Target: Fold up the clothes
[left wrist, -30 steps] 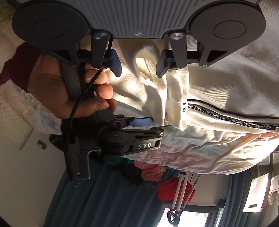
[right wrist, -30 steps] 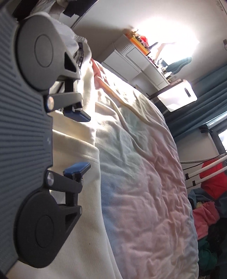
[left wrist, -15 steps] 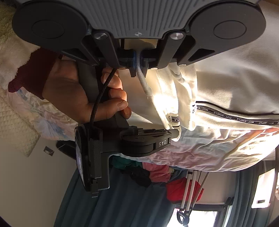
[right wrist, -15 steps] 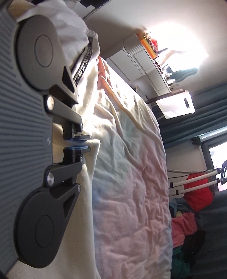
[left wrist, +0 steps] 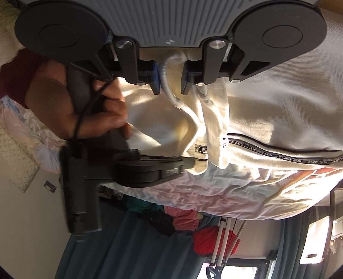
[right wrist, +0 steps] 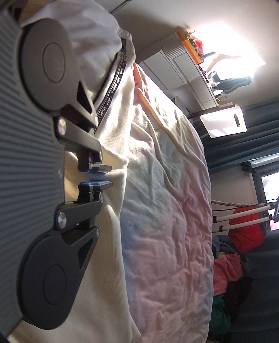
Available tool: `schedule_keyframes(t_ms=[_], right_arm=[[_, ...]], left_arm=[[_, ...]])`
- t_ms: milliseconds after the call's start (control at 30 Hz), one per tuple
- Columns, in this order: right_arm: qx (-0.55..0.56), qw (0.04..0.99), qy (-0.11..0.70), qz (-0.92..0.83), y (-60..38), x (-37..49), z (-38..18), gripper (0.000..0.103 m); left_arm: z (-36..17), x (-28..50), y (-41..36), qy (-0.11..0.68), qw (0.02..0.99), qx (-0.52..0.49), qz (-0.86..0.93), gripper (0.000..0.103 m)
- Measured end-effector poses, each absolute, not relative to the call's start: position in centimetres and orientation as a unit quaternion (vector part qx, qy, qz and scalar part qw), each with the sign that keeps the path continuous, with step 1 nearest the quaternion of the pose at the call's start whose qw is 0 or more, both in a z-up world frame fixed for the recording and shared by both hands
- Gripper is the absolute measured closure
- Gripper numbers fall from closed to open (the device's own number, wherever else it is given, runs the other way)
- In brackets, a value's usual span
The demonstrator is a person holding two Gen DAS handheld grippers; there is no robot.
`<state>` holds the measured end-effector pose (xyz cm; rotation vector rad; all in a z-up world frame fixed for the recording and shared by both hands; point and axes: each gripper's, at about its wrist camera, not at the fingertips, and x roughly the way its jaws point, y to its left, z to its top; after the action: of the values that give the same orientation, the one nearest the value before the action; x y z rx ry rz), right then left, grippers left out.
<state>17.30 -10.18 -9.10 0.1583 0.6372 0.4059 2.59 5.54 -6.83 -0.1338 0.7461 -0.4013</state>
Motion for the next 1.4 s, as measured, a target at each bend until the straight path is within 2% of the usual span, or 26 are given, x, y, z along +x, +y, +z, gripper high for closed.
schedule_keyframes(t_ms=[100,133,233,367,467,633,700,733,767,800,833,867,1067,1267,1400], right_arm=[[0.08,0.938,0.288,0.175,-12.1,14.5,-6.9,0.09],[0.08,0.942,0.28,0.166,-12.8,13.5,-6.2,0.09],[0.071,0.953,0.261,0.137,-14.4,10.6,-4.6,0.09],[0.083,0.959,0.246,0.11,-16.4,6.4,-3.3,0.09],[0.08,0.965,0.232,0.096,-17.2,3.7,-2.5,0.09],[0.094,0.964,0.231,0.086,-18.1,0.5,-2.5,0.09],[0.084,0.966,0.228,0.083,-18.0,-0.1,-2.8,0.088],[0.08,0.967,0.227,0.083,-17.9,-0.3,-2.9,0.081],[0.079,0.968,0.224,0.084,-17.8,-0.3,-2.9,0.059],[0.077,0.969,0.221,0.086,-17.7,-0.3,-3.0,0.033],[0.076,0.969,0.218,0.087,-17.6,-0.3,-3.0,0.023],[0.075,0.97,0.215,0.089,-17.6,-0.4,-3.1,0.018],[0.066,0.974,0.197,0.093,-17.3,-0.5,-3.3,0.019],[0.087,0.975,0.19,0.072,-18.3,-0.2,-3.5,0.019],[0.104,0.971,0.204,0.06,-18.9,0.3,-4.1,0.019]], left_arm=[[-5.3,1.6,5.9,0.332,0.929,-0.055,-0.157,0.05],[-4.7,1.3,6.1,0.319,0.934,-0.052,-0.154,0.046],[-2.8,0.2,6.7,0.285,0.946,-0.051,-0.145,0.034],[-1.3,-1.2,7.4,0.261,0.954,-0.053,-0.134,0.025],[-0.8,-2.8,7.6,0.248,0.961,-0.033,-0.119,0.018],[-0.8,-5.2,8.1,0.235,0.967,-0.017,-0.102,0.001],[-1.1,-5.7,8.4,0.234,0.967,-0.019,-0.094,0.0],[-1.2,-5.6,8.6,0.238,0.967,-0.022,-0.089,0.0],[-1.3,-5.4,8.9,0.242,0.966,-0.029,-0.084,0.0],[-1.4,-5.2,9.2,0.246,0.965,-0.037,-0.08,0.0],[-1.5,-5.1,9.7,0.25,0.964,-0.048,-0.075,0.0],[-1.5,-5.0,10.1,0.255,0.963,-0.059,-0.07,0.0],[-1.8,-3.8,14.8,0.343,0.924,-0.172,0.0,0.0],[-2.0,-4.6,21.7,0.392,0.854,-0.338,0.053,0.0],[-4.2,-4.3,26.1,0.418,0.784,-0.454,0.071,0.0]])
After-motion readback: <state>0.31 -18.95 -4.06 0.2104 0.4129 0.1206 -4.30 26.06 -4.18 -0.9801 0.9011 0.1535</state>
